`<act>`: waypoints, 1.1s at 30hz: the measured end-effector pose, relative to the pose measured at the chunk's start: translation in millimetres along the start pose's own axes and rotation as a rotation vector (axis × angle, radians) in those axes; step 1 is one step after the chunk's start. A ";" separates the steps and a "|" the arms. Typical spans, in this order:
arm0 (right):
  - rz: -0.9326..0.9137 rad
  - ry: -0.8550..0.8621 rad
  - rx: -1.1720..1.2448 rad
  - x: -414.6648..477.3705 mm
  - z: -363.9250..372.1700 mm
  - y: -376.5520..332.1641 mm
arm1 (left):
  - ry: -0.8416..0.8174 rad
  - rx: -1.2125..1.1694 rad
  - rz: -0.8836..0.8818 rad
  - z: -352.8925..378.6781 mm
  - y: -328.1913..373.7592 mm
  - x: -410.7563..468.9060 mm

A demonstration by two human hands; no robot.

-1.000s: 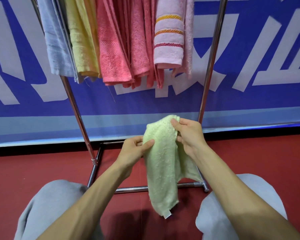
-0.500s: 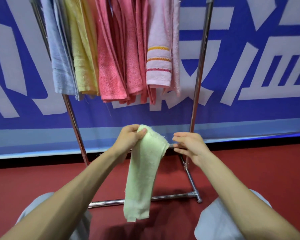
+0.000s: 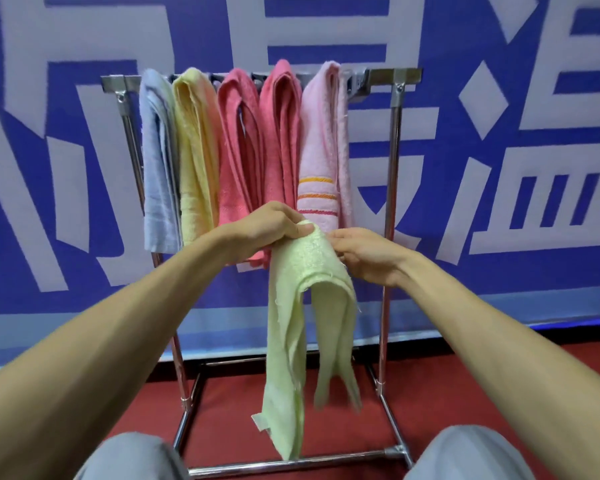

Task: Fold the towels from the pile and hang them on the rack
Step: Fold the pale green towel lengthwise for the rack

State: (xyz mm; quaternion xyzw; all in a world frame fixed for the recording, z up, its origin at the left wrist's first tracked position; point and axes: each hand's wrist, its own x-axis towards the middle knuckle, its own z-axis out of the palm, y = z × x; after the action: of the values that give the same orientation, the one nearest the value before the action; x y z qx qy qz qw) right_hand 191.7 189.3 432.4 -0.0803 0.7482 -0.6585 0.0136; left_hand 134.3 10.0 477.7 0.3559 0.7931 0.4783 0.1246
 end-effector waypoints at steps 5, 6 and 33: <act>-0.021 -0.058 -0.095 -9.8 -18.7 -36.3 | 0.011 -0.023 0.014 -11.5 23.7 3.2; -0.045 -0.057 -0.104 -13.1 -21.3 -44.3 | 0.018 -0.035 0.020 -11.8 26.5 4.0; -0.343 0.246 0.012 -28.6 -118.2 -151.2 | 0.015 -0.179 0.345 -4.1 118.3 81.9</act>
State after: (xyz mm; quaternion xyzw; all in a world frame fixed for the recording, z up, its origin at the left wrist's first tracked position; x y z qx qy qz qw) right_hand 220.5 291.4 595.0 -0.1255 0.7157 -0.6603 -0.1898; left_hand 126.2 97.5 591.7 0.4704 0.6757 0.5637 0.0662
